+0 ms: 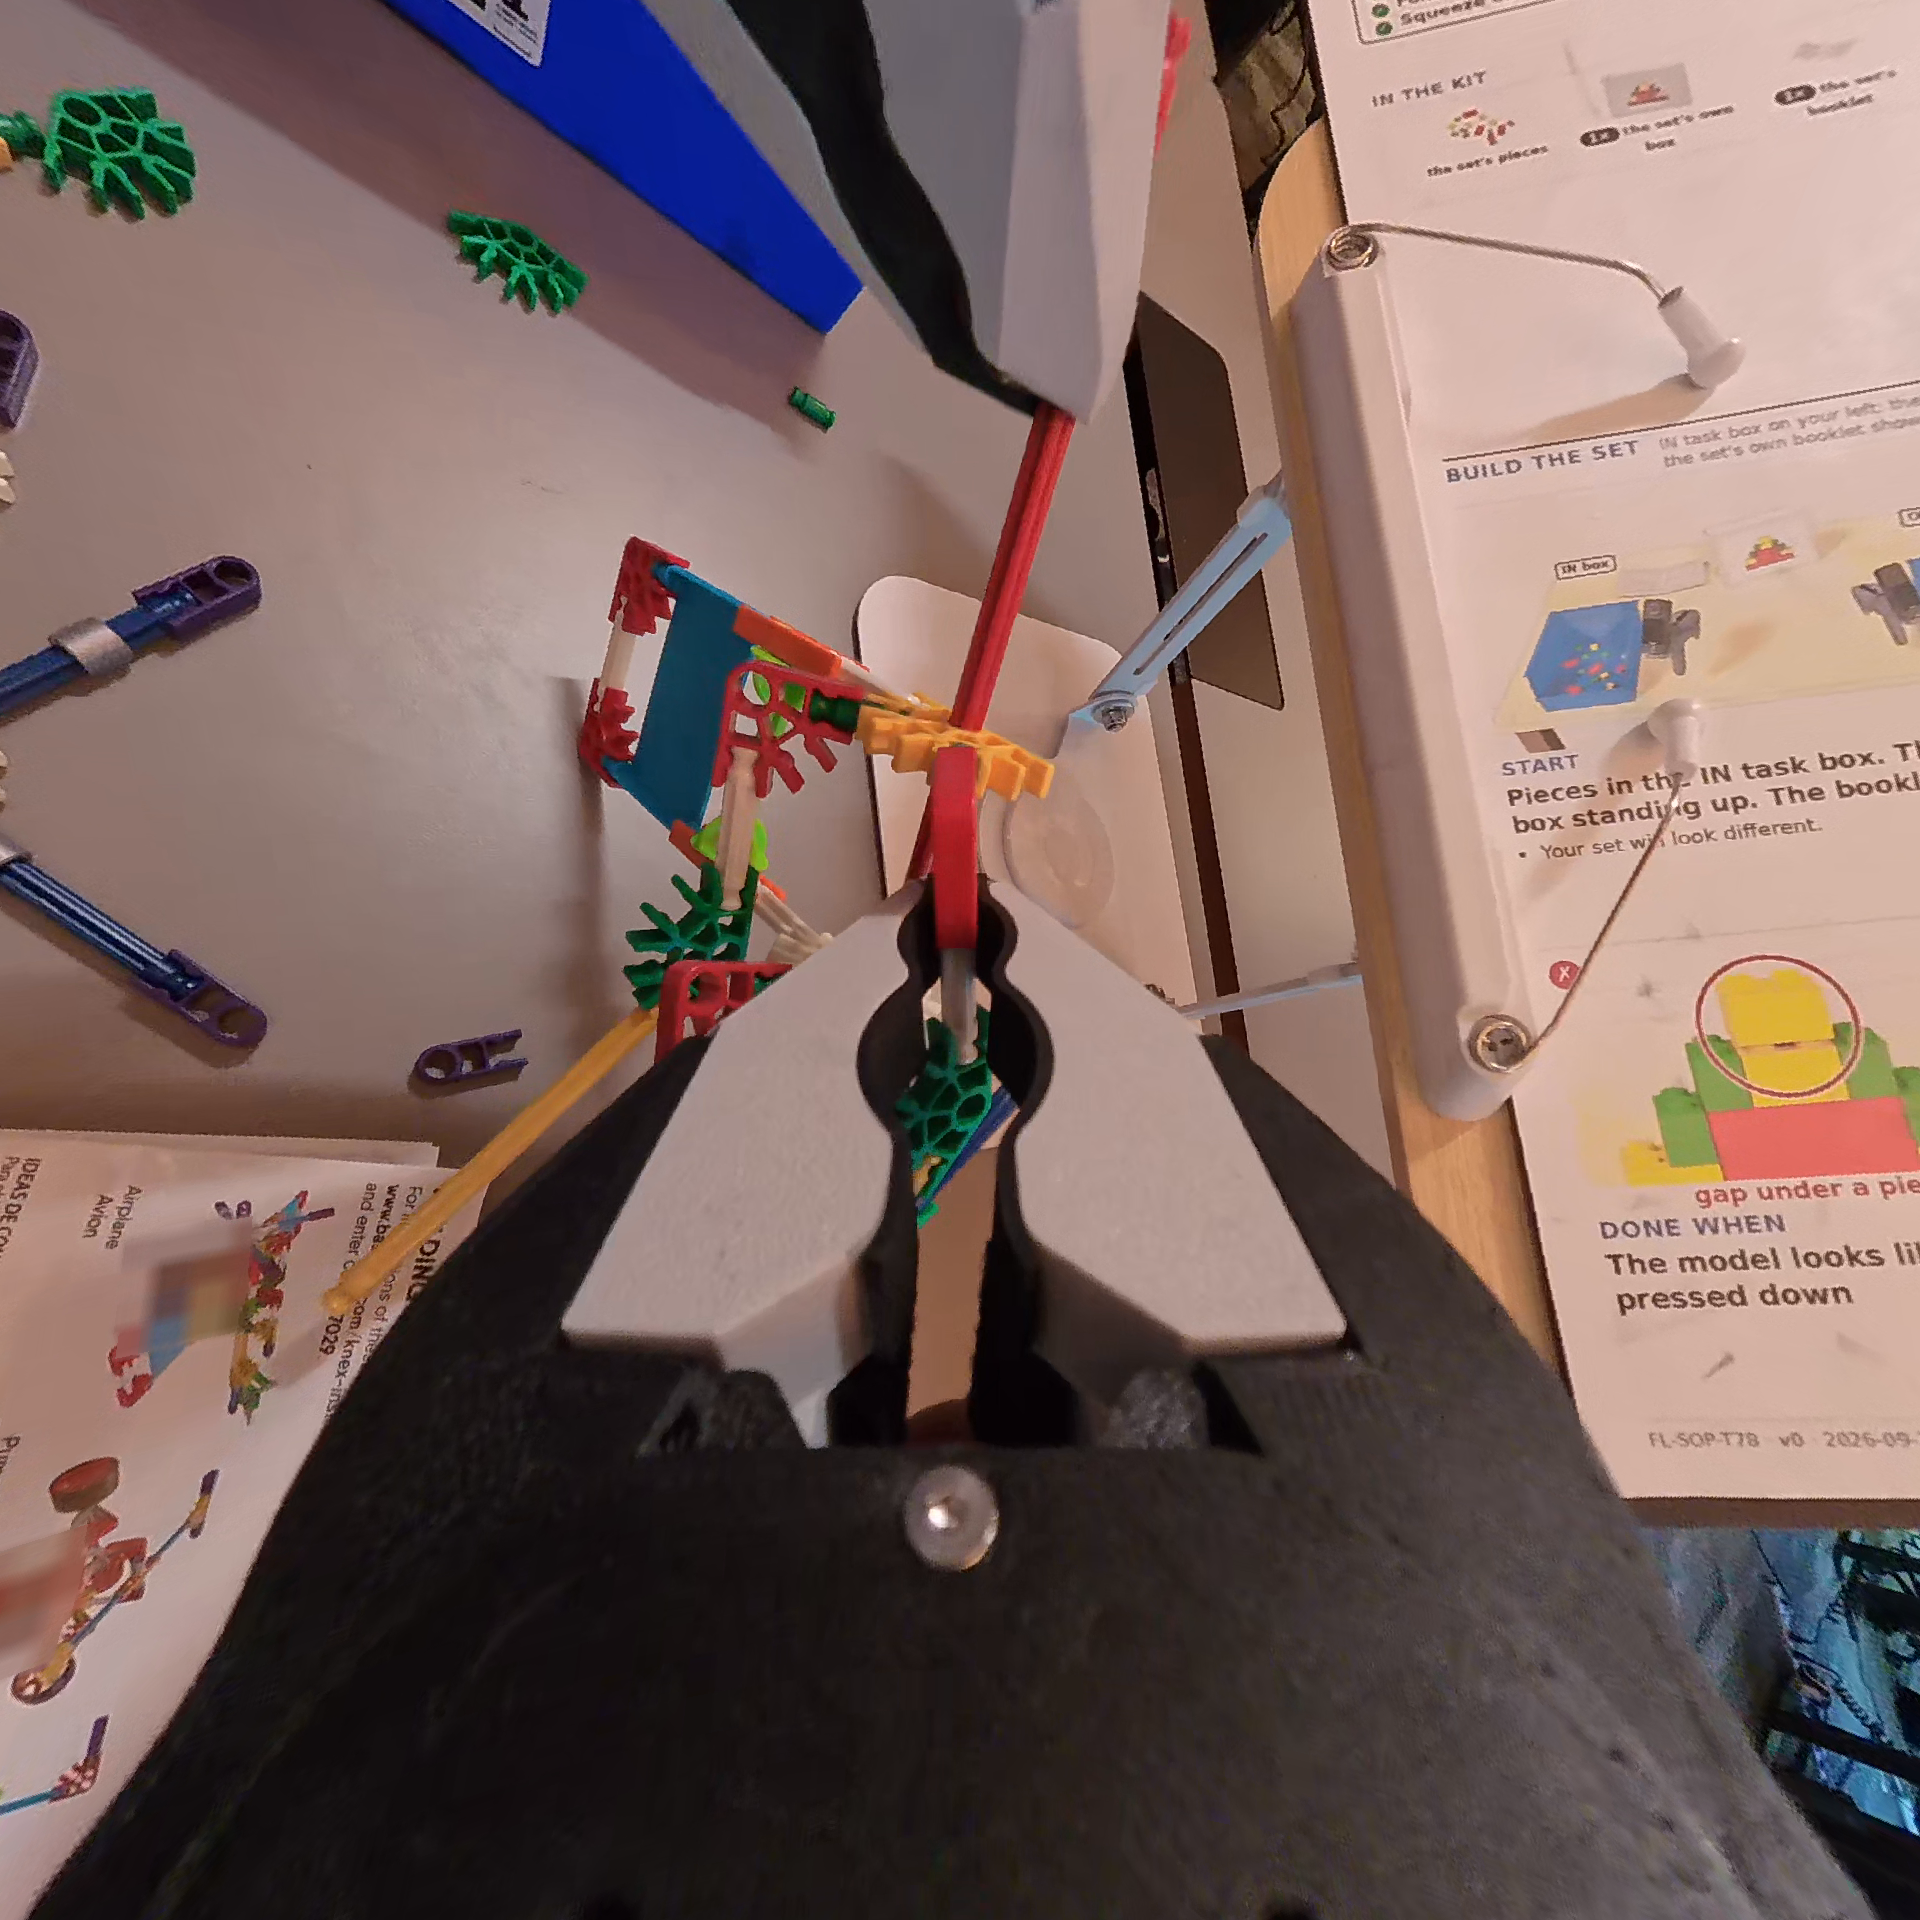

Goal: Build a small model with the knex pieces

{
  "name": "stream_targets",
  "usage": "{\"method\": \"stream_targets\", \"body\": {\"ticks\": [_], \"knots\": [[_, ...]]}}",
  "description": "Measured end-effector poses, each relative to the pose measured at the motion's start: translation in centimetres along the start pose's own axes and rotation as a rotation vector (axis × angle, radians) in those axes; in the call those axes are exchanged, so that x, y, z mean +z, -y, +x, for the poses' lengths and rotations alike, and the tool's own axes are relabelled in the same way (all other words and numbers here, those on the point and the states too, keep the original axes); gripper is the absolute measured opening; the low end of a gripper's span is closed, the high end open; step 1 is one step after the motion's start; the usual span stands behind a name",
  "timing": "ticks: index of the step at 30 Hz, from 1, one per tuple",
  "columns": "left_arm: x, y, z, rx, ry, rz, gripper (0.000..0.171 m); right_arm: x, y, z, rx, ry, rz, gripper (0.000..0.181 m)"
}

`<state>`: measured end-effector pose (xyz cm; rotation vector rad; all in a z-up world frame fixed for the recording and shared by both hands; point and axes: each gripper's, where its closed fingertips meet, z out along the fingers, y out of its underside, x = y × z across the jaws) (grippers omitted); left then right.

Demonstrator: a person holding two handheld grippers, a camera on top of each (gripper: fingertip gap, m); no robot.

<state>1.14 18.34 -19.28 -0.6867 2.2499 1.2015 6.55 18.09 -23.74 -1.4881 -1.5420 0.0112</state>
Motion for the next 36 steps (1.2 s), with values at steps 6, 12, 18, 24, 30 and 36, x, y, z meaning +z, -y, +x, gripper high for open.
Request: {"method": "stream_targets", "body": {"ticks": [6, 12, 18, 24, 30, 36], "knots": [[0.8, 1.0, -0.4, 0.013, 0.02, 0.043, 0.003, 0.0, -0.1, 0.2, 0.003, -0.009, 0.001, 0.002], [1.4, 1.6, -0.4, -0.021, 0.035, 0.089, 0.002, 0.1, -0.4, 0.4, 0.008, -0.009, 0.001, 0.002], [1.5, 1.5, -0.4, -0.089, 0.042, 0.106, 0.002, 0.1, -0.2, 0.4, 0.042, 0.002, 0.031, 0.005], [1.6, 1.5, -0.1, -0.126, 0.058, 0.11, 0.002, -1.6, -0.8, 0.6, 0.246, 0.148, 0.062, 0.041], [0.9, 1.5, 0.0, -0.144, 0.086, 0.122, 0.002, -0.4, -2.6, -1.1, 0.318, 0.289, 0.062, 0.053], [0.6, 1.8, 0.2, -0.144, 0.113, 0.122, 0.002, 1.0, -3.3, -2.4, 0.261, 0.295, 0.024, 0.042]]}}
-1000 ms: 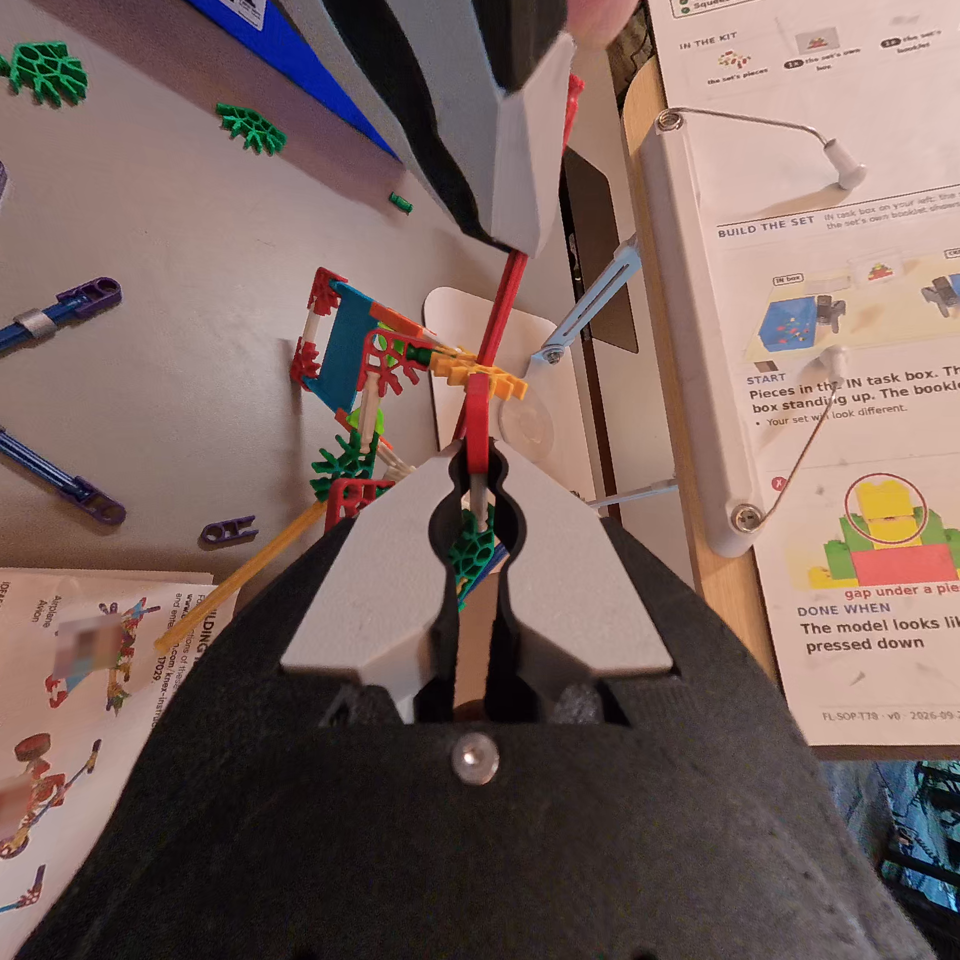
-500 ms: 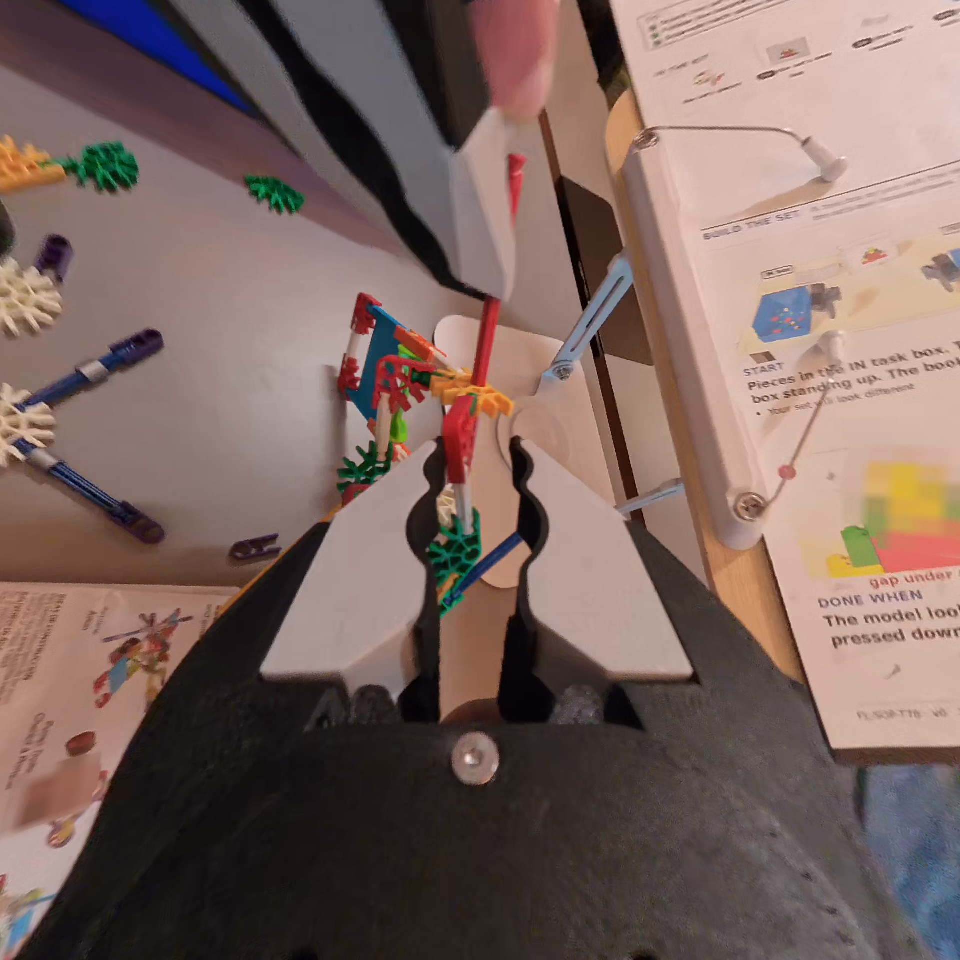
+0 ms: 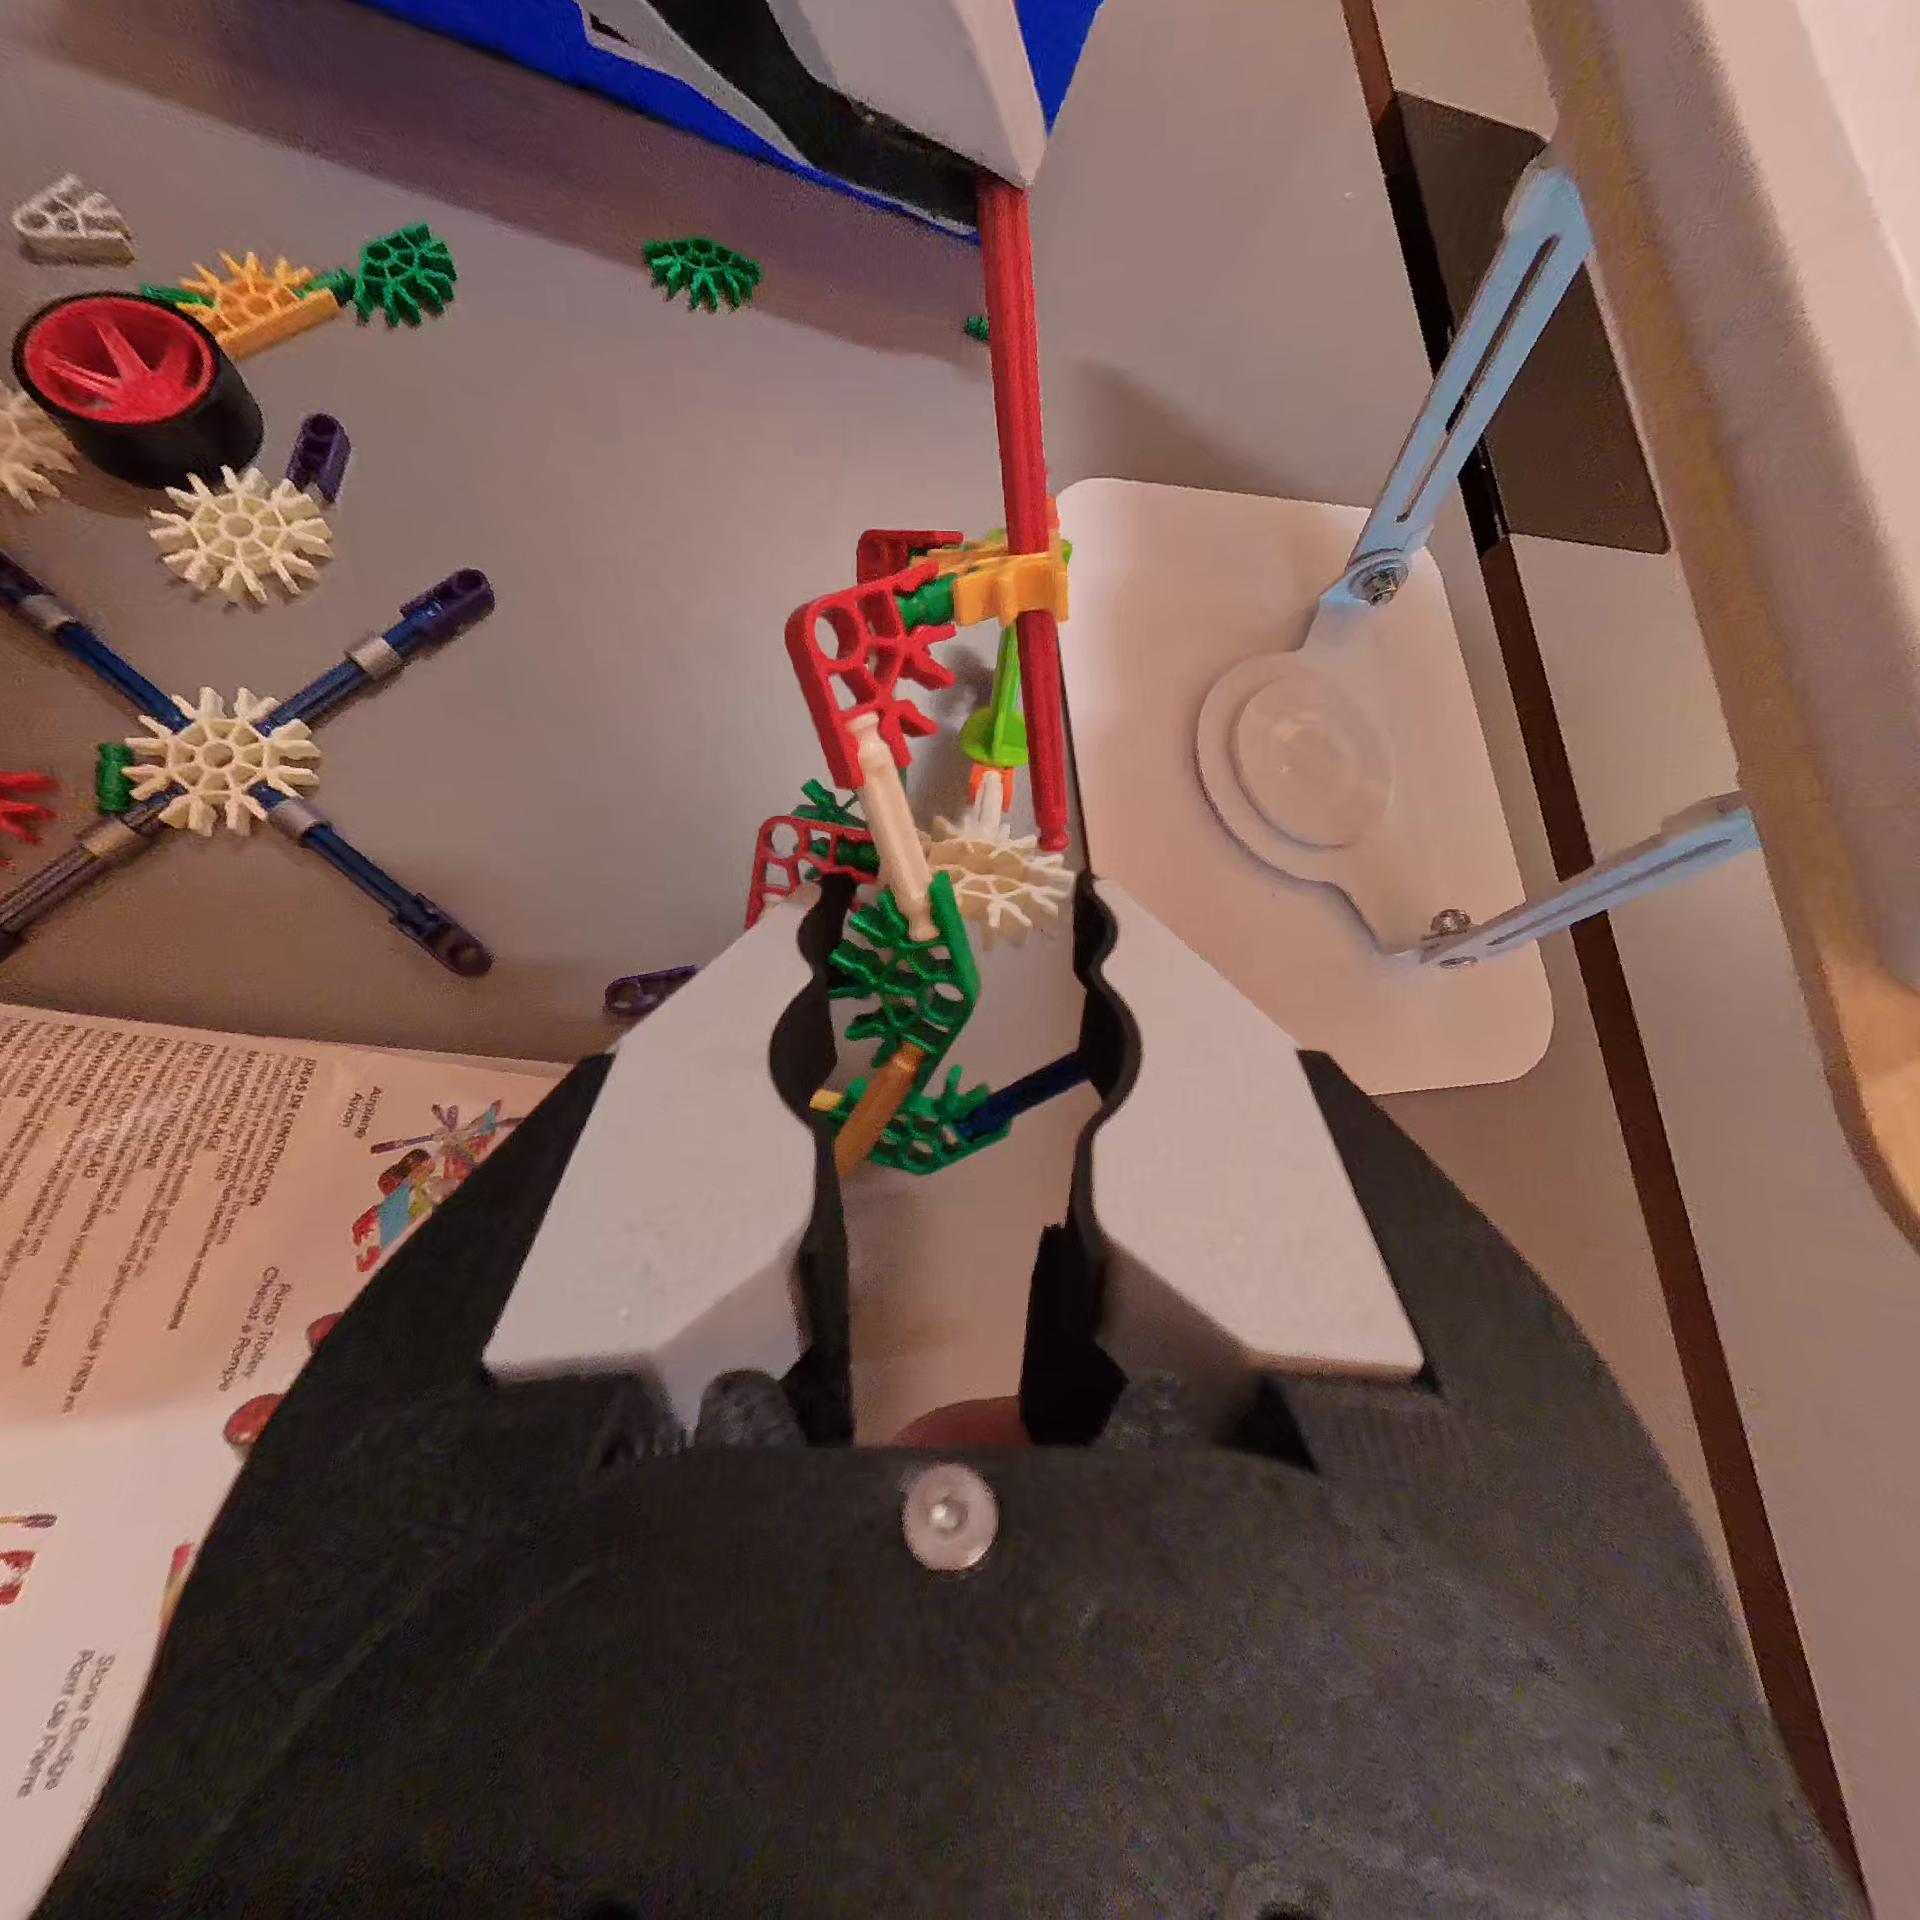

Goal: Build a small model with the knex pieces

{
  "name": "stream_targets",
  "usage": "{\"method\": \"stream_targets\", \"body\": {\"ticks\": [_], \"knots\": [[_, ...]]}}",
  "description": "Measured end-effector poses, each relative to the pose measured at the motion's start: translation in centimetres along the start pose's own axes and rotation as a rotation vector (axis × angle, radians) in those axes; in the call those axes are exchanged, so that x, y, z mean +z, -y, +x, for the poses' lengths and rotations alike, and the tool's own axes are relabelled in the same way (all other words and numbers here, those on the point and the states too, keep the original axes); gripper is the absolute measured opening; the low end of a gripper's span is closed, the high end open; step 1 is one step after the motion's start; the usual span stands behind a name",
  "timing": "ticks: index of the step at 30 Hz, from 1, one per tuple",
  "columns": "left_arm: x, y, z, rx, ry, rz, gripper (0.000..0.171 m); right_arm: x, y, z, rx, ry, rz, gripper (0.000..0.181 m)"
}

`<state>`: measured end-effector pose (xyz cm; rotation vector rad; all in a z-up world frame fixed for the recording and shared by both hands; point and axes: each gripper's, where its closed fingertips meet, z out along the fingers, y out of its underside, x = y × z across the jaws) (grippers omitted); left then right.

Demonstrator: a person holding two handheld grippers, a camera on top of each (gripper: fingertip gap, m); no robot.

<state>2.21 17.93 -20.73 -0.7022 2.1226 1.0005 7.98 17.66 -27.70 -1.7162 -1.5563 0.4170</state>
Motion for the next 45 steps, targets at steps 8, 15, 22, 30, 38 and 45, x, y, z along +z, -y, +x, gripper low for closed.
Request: {"method": "stream_targets", "body": {"ticks": [8, 15, 22, 30, 38, 45], "knots": [[-0.1, 0.0, 0.3, 0.003, -0.001, 0.017, 0.002, 0.1, -0.2, 0.7, -0.026, -0.044, -0.014, 0.031], [0.0, 0.2, 0.4, 0.063, -0.056, 0.081, 0.002, -0.2, -0.1, 1.3, -0.073, -0.107, -0.043, 0.03], [0.1, 0.6, 0.5, 0.068, -0.094, 0.105, 0.001, -0.6, -0.1, 1.8, -0.186, -0.213, -0.131, 0.03], [-0.7, 1.4, 1.4, 0.047, -0.152, 0.185, 0.001, -1.1, 0.1, 1.3, -0.246, -0.216, -0.157, 0.029], [-1.0, 1.6, 1.6, 0.06, -0.213, 0.234, 0.0, -1.6, 0.4, 1.7, -0.289, -0.289, -0.219, 0.029], [-0.9, 1.9, 2.4, 0.031, -0.225, 0.238, 0.0, -2.1, 0.7, 1.9, -0.37, -0.339, -0.244, 0.03]]}}
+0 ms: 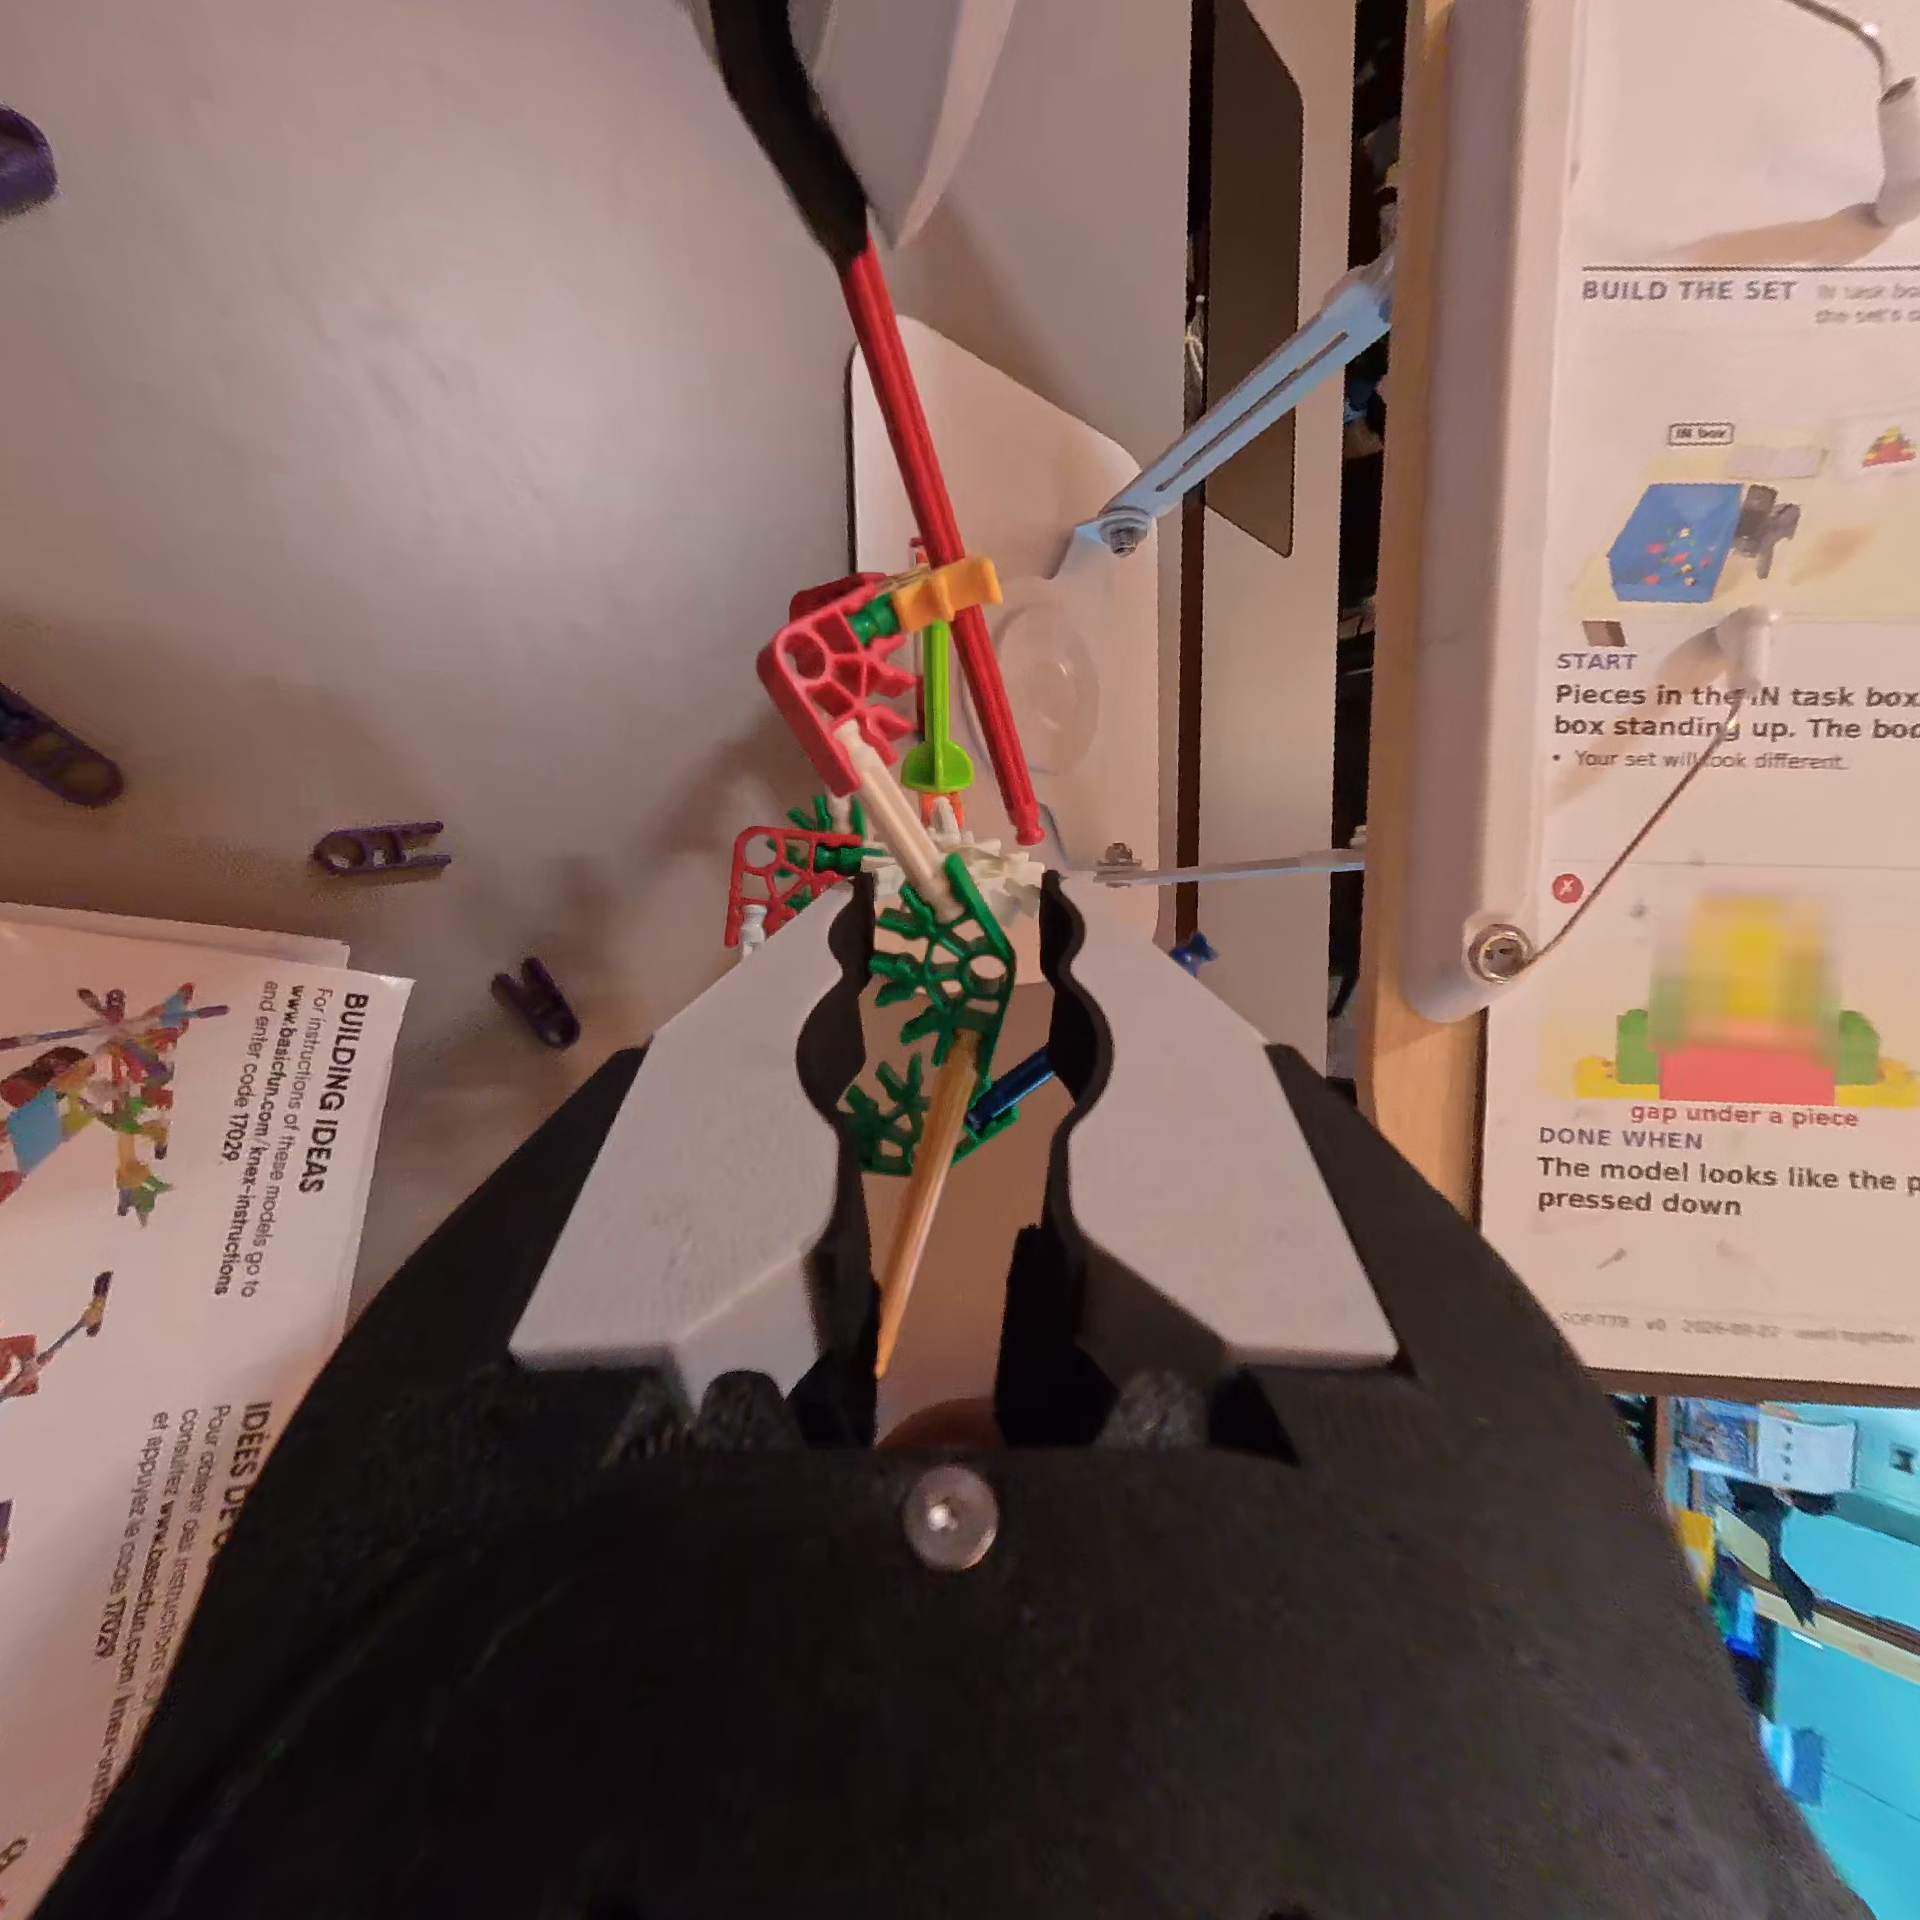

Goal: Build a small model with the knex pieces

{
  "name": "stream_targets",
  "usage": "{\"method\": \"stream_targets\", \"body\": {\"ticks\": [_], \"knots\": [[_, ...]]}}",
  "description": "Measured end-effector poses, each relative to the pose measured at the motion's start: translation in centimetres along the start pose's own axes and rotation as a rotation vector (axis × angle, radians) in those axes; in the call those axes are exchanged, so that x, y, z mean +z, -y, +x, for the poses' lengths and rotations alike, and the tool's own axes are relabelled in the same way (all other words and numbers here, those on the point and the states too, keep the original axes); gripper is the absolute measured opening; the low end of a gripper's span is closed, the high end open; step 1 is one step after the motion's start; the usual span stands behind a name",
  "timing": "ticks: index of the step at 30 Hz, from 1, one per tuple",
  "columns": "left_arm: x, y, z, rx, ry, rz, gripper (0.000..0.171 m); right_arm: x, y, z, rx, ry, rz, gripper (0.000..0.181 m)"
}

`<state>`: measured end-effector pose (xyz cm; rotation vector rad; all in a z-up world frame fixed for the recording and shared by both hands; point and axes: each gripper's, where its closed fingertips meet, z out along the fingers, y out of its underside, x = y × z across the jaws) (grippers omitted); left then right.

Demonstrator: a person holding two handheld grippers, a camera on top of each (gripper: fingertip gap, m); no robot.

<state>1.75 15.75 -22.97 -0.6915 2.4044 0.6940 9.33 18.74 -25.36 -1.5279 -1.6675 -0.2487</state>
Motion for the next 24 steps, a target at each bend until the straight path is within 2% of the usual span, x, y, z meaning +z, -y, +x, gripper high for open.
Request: {"method": "stream_targets", "body": {"ticks": [2, 4, 8, 9, 13, 17, 21, 24], "knots": [[0.2, 0.3, 0.0, -0.069, 0.018, 0.023, 0.0, -0.1, 0.0, 0.0, -0.004, 0.002, 0.001, 0.03], [0.0, -0.5, -0.6, -0.154, 0.088, -0.014, 0.005, -0.1, -0.1, 0.0, -0.001, 0.004, 0.001, 0.03], [0.1, -1.2, -0.1, -0.375, 0.167, -0.057, 0.049, -0.2, 0.0, 0.0, -0.008, -0.003, 0.014, 0.03], [0.4, -1.2, -0.1, -0.414, 0.191, -0.061, 0.046, -0.3, 0.0, 0.1, -0.012, -0.008, 0.011, 0.03], [1.8, 0.0, 1.7, -0.553, 0.104, -0.001, 0.047, -0.3, 0.1, 0.1, -0.023, -0.023, 0.008, 0.03], [1.8, 1.5, 2.4, -0.729, 0.009, 0.101, 0.058, -0.4, 0.3, 0.0, -0.032, -0.021, 0.021, 0.03], [2.7, 0.6, 3.0, -0.785, 0.051, 0.049, 0.046, -0.3, 0.4, -0.2, -0.053, -0.032, 0.034, 0.03], [4.0, 0.6, 4.0, -0.765, 0.078, 0.034, 0.025, -0.5, 0.5, -0.5, -0.079, -0.046, 0.044, 0.03]]}}
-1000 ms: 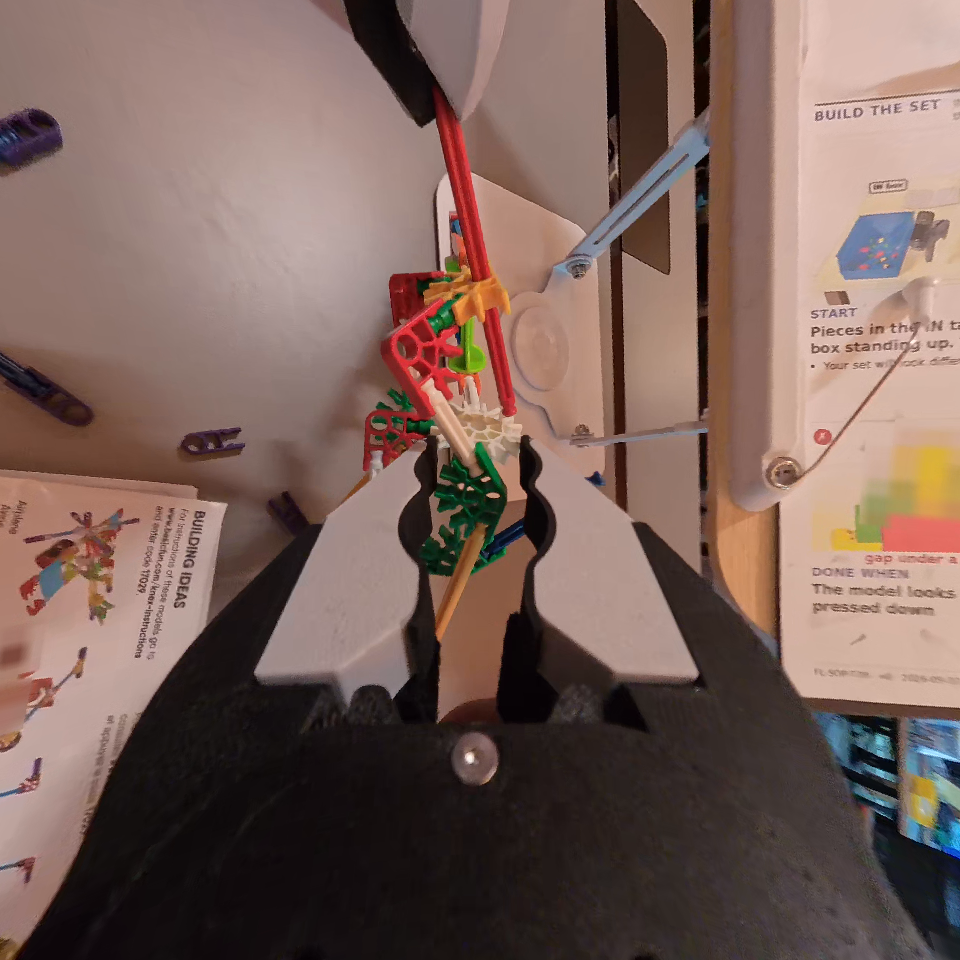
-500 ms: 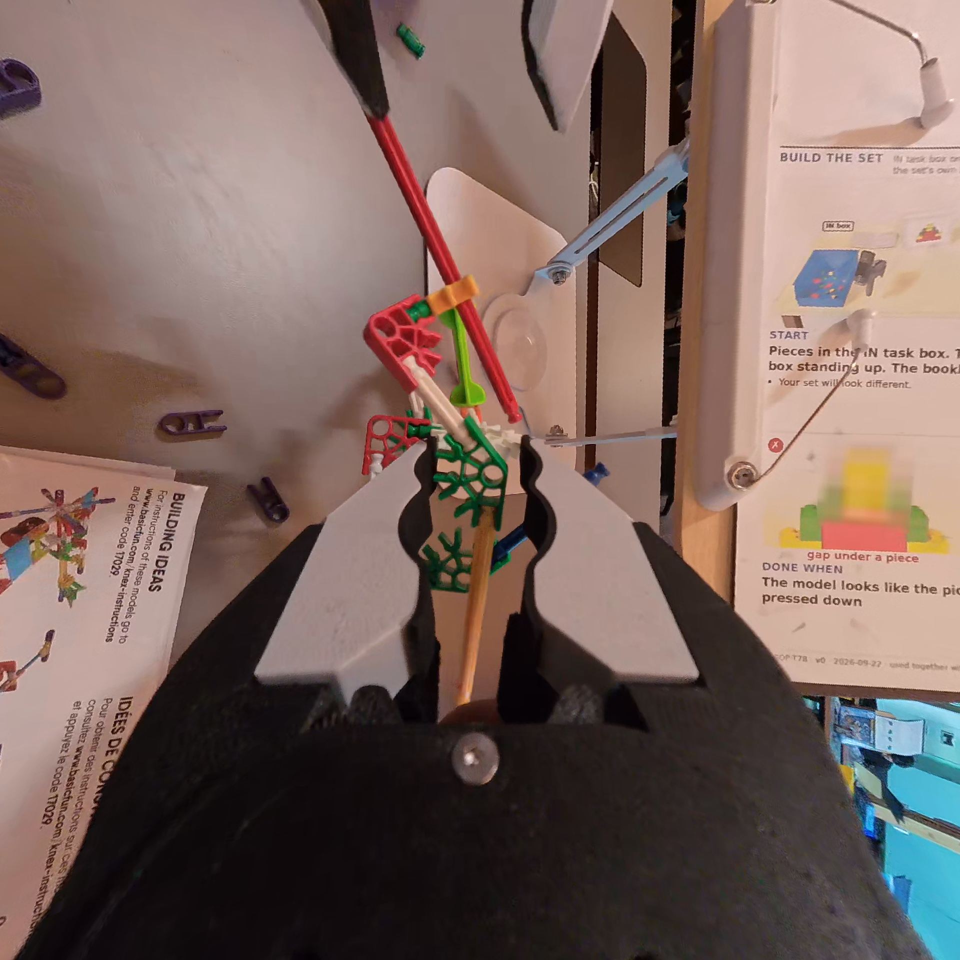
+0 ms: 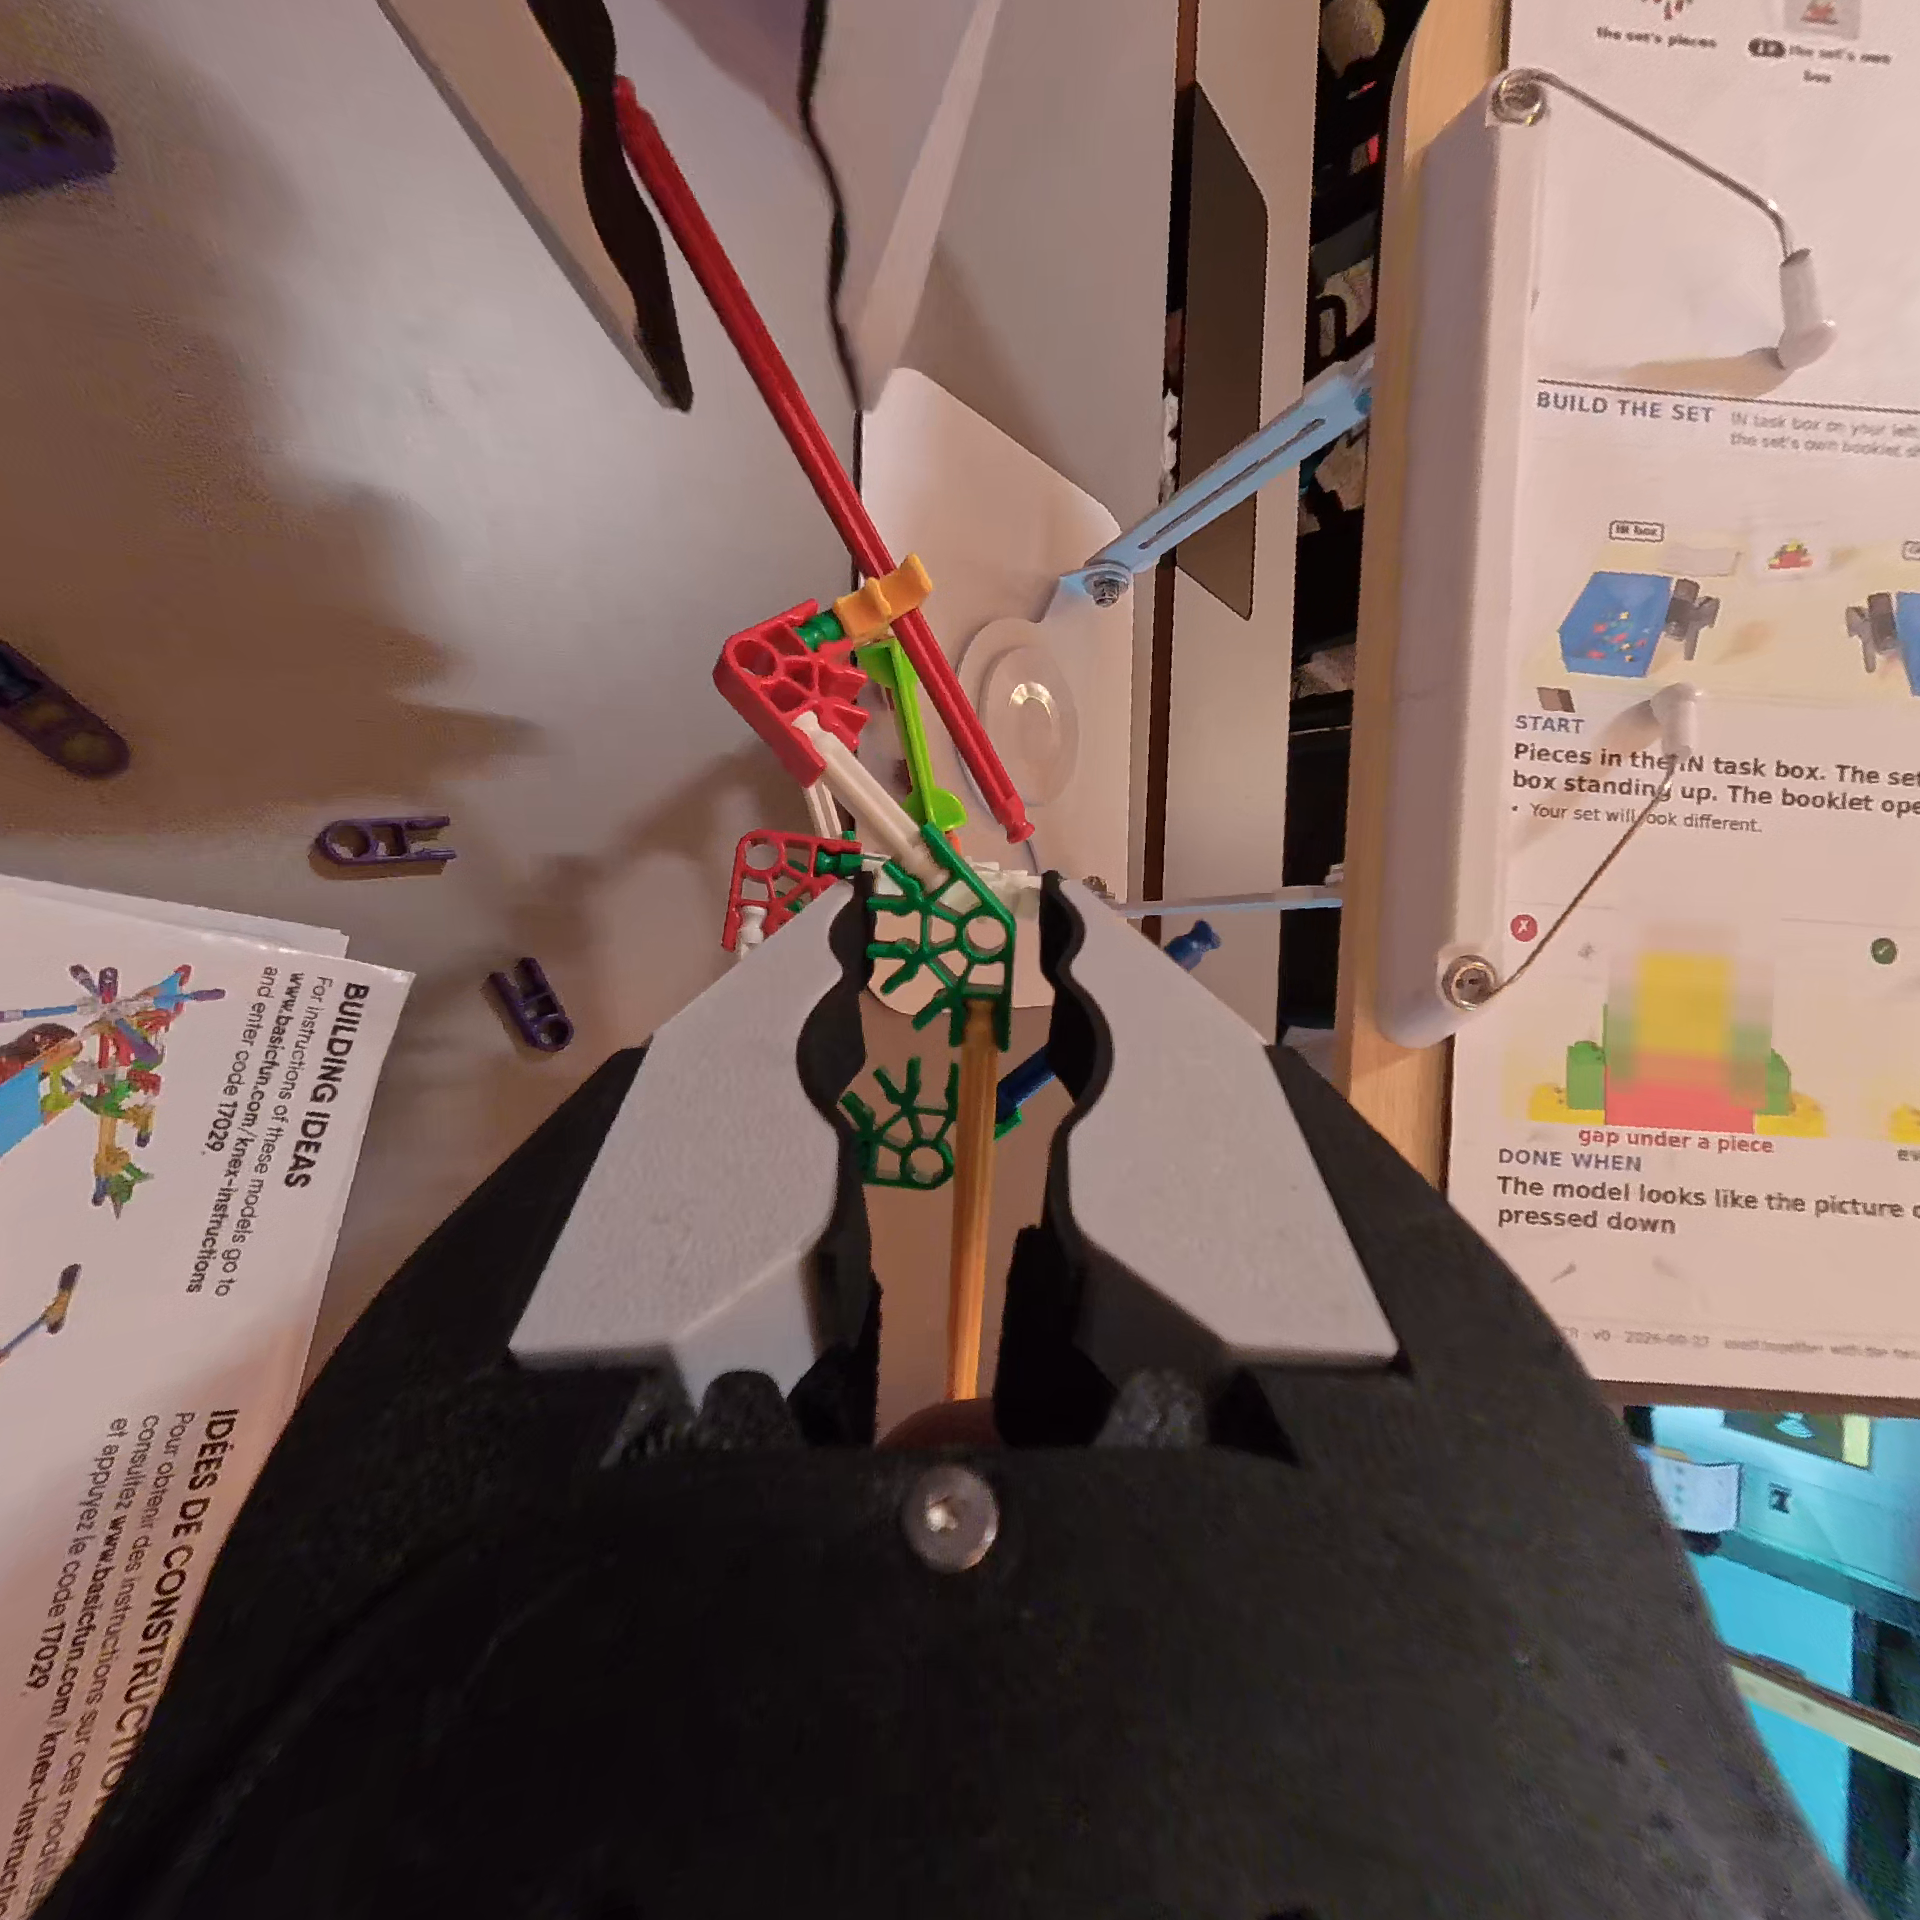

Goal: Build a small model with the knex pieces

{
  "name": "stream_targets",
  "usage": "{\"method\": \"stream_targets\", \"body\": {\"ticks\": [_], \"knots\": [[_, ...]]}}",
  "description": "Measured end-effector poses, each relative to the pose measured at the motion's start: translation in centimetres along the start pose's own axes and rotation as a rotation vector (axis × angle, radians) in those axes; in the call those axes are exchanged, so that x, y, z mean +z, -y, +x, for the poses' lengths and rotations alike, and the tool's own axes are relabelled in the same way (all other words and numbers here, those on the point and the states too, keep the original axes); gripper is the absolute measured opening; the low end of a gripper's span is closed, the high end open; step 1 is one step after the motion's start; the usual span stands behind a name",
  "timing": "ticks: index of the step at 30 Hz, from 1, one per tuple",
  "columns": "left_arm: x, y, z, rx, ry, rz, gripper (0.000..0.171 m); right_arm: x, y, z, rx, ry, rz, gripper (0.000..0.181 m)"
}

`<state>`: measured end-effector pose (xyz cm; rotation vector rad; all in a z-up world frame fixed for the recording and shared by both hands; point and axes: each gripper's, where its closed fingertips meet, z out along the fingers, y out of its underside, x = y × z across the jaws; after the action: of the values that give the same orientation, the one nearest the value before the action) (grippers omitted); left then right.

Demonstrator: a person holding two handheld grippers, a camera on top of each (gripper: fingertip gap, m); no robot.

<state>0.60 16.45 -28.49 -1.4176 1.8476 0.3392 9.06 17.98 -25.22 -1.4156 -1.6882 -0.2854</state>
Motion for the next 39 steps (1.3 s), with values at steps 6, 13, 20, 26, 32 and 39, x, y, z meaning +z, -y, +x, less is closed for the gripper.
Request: {"method": "stream_targets", "body": {"ticks": [6, 13, 20, 26, 32, 39], "knots": [[-0.1, -1.0, -2.1, 0.214, 0.211, -0.048, 0.004, 0.0, 0.6, -0.4, -0.064, -0.023, 0.017, 0.029], [-1.4, -1.3, -3.1, 0.308, 0.206, -0.028, 0.0, 0.5, 1.0, -0.9, -0.121, -0.048, 0.016, 0.029], [-1.3, -1.5, -3.0, 0.342, 0.166, -0.001, 0.0, 0.8, 1.2, -0.9, -0.136, -0.068, 0.012, 0.024], [-1.0, -1.6, -2.9, 0.274, 0.161, -0.011, 0.0, 0.7, 1.1, -0.9, -0.143, -0.066, 0.018, 0.025], [-0.8, -2.2, -3.0, 0.203, 0.188, -0.024, 0.0, 0.6, 1.5, -1.1, -0.156, -0.061, 0.037, 0.024], [-1.0, -2.4, -3.2, 0.135, 0.189, -0.014, 0.0, 0.4, 2.0, -1.5, -0.163, -0.05, 0.061, 0.019]]}}
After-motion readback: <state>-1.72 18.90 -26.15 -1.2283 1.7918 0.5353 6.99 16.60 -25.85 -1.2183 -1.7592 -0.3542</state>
